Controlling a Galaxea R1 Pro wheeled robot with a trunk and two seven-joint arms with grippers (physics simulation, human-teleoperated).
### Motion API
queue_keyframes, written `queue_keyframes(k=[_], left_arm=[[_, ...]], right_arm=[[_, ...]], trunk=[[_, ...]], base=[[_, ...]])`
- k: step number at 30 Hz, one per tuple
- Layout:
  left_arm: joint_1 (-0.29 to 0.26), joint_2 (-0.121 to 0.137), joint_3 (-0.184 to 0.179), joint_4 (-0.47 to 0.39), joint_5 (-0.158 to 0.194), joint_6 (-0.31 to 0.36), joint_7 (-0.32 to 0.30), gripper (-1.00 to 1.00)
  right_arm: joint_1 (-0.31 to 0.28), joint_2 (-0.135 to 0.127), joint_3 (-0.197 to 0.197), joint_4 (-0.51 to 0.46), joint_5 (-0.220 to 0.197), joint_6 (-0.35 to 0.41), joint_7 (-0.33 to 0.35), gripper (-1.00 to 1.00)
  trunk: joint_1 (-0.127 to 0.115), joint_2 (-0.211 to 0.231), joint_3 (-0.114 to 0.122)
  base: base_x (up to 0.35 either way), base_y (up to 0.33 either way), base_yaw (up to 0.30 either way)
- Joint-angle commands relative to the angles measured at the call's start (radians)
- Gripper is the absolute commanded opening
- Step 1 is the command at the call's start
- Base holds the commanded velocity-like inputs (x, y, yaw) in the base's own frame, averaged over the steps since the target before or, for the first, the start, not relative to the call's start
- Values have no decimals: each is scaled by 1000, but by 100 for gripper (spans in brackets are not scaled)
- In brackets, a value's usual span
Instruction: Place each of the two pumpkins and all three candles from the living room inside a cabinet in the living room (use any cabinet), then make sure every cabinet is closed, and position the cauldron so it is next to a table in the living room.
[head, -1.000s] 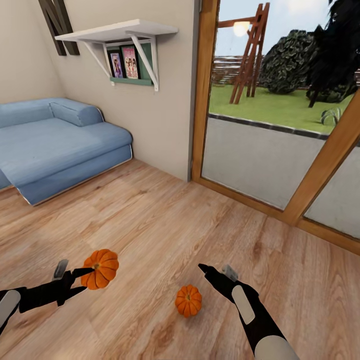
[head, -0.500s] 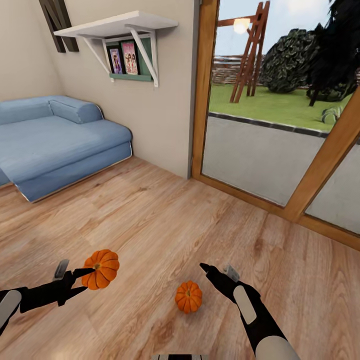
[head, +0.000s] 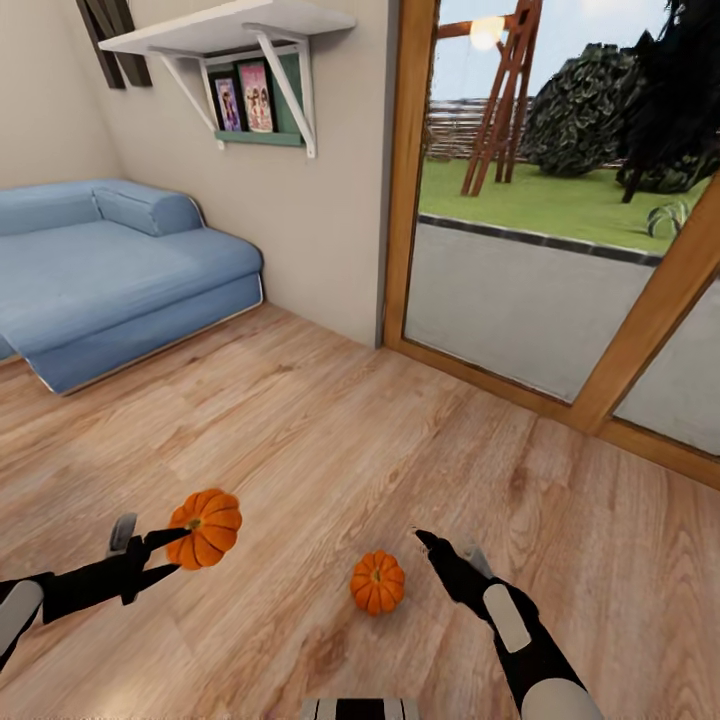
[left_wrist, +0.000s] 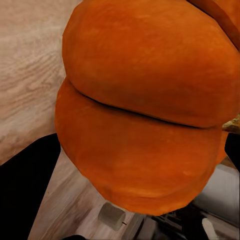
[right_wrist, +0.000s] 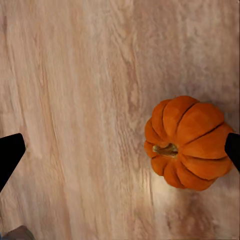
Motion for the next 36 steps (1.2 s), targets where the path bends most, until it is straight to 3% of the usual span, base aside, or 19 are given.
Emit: queue_keyframes(k=[1, 4, 11, 14, 17, 20, 23, 29, 36], left_arm=[[0, 0, -1, 0, -5, 0, -16, -100], [-1, -1, -9, -2, -10, -1, -50, -100], [-3, 0, -11, -5, -13, -2, -56, -100], [-3, 1, -11, -5, -11, -2, -56, -100], [-5, -2, -11, -5, -9, -2, -56, -100], [-4, -4, -11, -5, -8, -2, -56, -100], [-3, -5, -12, -5, -7, -2, -57, -100], [-3, -3, -15, -5, -4, -1, -61, -100], [-3, -4, -16, -5, -3, -1, -61, -100]], right_arm=[[0, -17, -27, 35, -24, 0, 20, 100], [0, -67, -67, 121, -57, -13, 71, 100], [-1, -63, -68, 139, -62, -167, 84, 100], [-2, -74, -67, 139, -64, -138, 85, 100], [-3, -125, -69, 140, -65, -15, 106, 100], [-9, -147, -69, 140, -65, 28, 132, 100], [-13, -147, -67, 140, -65, 42, 141, 100], [-25, -121, -57, 138, -55, 41, 145, 100], [-54, -121, 31, 138, -50, 33, 145, 100]], trunk=[[0, 0, -4], [2, -1, -16], [5, -3, -43], [6, -3, -54], [8, -4, -66], [9, -5, -77], [10, -5, -89], [13, -7, -112], [16, -8, -139]], base=[[0, 0, 0], [0, 0, 0], [0, 0, 0], [0, 0, 0], [0, 0, 0], [0, 0, 0], [0, 0, 0], [0, 0, 0], [0, 0, 0]])
